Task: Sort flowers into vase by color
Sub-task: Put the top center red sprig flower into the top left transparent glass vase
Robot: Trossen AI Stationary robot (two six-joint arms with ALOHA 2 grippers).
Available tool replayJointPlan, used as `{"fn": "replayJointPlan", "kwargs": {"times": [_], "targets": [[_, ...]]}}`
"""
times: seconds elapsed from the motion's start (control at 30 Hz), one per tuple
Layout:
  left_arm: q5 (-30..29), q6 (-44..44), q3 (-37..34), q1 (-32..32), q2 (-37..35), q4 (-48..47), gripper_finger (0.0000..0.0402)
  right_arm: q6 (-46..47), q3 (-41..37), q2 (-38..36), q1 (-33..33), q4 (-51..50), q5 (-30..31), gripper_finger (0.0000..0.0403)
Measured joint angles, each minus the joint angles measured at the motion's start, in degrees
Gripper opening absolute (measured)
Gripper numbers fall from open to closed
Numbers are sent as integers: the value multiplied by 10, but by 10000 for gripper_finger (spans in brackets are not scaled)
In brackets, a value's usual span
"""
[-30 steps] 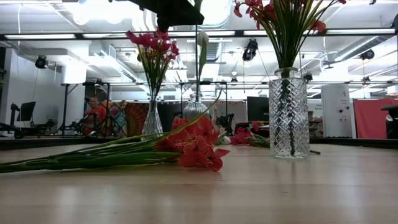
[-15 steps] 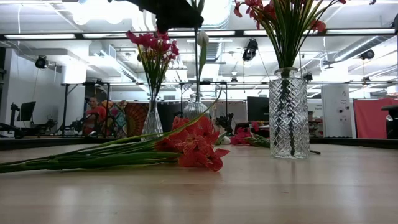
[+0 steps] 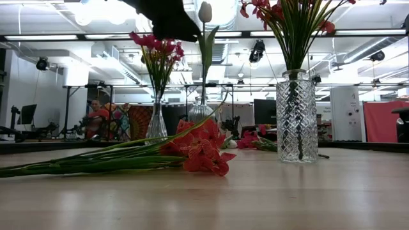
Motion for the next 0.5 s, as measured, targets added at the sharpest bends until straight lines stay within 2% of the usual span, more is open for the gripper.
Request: {"fn": "replayJointPlan", "kwargs": {"times": [0.23, 0.5], "targets": [[0, -40, 16, -3, -27, -98, 192, 18, 0, 0, 0, 0, 5, 206], [-1, -66, 15, -51, -52, -147, 192, 30, 0, 0, -1, -2, 61, 206]]}}
